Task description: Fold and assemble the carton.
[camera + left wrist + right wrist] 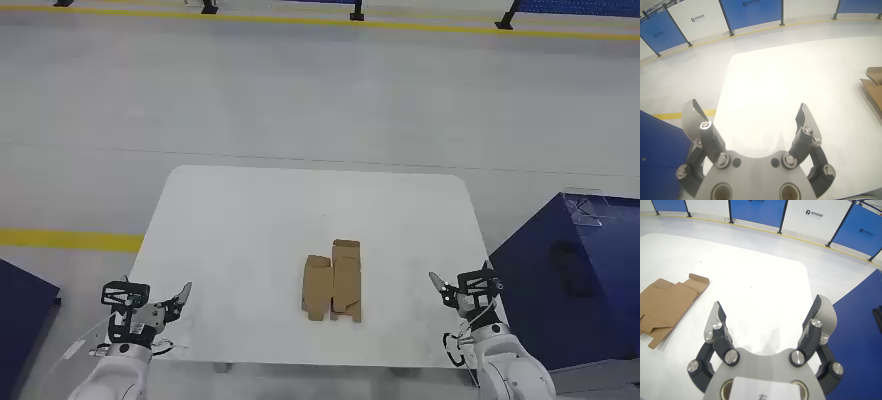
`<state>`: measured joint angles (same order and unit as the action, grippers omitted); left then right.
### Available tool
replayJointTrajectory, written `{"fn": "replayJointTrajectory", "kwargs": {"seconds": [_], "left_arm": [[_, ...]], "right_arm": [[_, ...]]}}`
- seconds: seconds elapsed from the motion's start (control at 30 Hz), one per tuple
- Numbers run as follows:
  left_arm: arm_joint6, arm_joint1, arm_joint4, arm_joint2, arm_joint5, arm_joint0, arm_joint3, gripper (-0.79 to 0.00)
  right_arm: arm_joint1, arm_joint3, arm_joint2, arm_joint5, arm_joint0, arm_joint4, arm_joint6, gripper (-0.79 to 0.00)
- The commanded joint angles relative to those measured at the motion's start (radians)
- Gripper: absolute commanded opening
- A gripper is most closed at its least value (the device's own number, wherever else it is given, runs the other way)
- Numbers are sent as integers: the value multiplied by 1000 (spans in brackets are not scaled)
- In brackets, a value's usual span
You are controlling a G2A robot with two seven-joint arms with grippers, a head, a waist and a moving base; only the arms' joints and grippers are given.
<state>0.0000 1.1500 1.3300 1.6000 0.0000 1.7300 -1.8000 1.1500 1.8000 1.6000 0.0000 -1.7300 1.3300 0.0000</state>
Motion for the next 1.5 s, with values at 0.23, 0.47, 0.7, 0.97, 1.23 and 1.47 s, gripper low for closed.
{"fn": "replayJointTrajectory", "kwargs": {"seconds": [0.23, 0.47, 0.7, 0.97, 1.23, 1.47], "left_arm": [[0, 0, 0, 0, 0, 0, 0, 0], [0, 0, 0, 0, 0, 0, 0, 0], [0, 0, 0, 0, 0, 0, 0, -1], [0, 0, 0, 0, 0, 0, 0, 0], [-473, 24, -572, -108, -25, -151, -129, 0], [-810, 57, -1067, -263, 44, -520, 110, 0]], "right_arm": [[0, 0, 0, 0, 0, 0, 0, -1], [0, 0, 0, 0, 0, 0, 0, 0], [0, 0, 0, 0, 0, 0, 0, 0], [0, 0, 0, 0, 0, 0, 0, 0], [0, 0, 0, 0, 0, 0, 0, 0], [0, 0, 0, 0, 0, 0, 0, 0]]}}
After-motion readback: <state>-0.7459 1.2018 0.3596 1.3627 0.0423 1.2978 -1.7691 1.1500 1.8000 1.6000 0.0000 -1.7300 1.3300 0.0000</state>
